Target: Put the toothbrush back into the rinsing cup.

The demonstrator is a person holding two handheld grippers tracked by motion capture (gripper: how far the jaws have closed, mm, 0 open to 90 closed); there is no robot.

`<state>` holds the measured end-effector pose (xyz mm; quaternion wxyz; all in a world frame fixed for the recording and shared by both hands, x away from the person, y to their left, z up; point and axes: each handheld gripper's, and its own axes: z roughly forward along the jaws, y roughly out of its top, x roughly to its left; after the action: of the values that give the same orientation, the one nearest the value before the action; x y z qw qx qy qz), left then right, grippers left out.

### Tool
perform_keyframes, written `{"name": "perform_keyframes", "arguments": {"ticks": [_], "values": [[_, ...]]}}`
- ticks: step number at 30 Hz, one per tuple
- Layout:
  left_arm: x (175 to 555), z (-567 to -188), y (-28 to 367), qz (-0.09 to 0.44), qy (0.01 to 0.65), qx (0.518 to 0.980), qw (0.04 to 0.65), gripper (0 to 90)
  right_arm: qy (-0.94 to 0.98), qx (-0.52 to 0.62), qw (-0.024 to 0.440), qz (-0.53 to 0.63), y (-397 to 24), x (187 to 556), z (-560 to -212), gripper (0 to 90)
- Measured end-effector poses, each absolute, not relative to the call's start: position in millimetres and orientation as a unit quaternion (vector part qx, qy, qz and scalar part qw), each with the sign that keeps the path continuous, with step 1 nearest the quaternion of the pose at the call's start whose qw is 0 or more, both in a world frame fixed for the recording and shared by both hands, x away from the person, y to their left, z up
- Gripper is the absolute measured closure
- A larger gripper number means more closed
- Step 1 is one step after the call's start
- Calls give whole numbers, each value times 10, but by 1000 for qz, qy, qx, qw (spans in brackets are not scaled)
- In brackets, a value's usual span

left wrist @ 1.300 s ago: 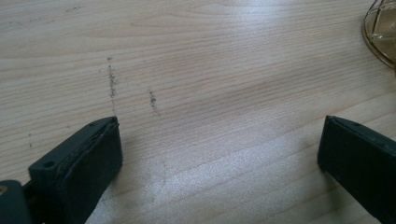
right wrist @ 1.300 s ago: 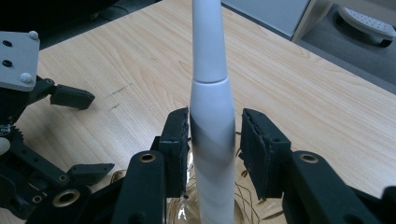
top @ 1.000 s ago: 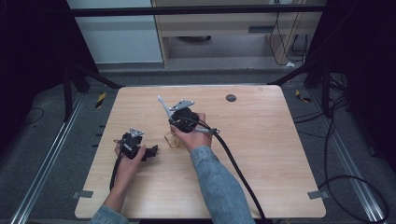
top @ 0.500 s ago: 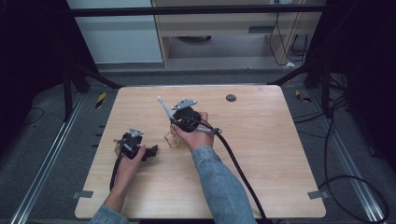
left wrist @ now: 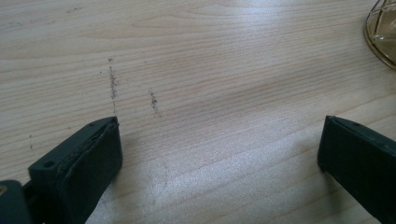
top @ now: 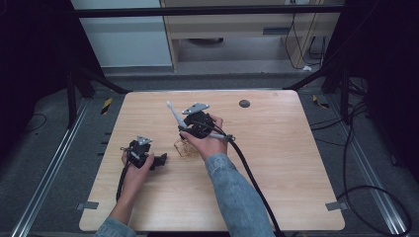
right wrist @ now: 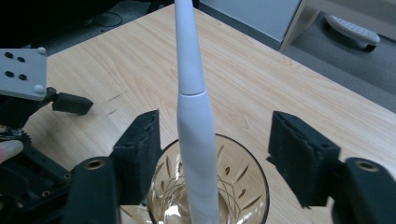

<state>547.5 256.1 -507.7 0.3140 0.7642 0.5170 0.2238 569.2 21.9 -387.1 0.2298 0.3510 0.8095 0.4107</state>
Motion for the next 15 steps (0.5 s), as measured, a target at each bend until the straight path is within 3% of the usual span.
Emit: {"name": "perform_keyframes", "arguments": {"ticks": [15], "values": [[5499, -5078, 2588, 223, 516, 764, 317, 0, 811, 351, 219, 413, -61, 5668, -3802, 123]]}}
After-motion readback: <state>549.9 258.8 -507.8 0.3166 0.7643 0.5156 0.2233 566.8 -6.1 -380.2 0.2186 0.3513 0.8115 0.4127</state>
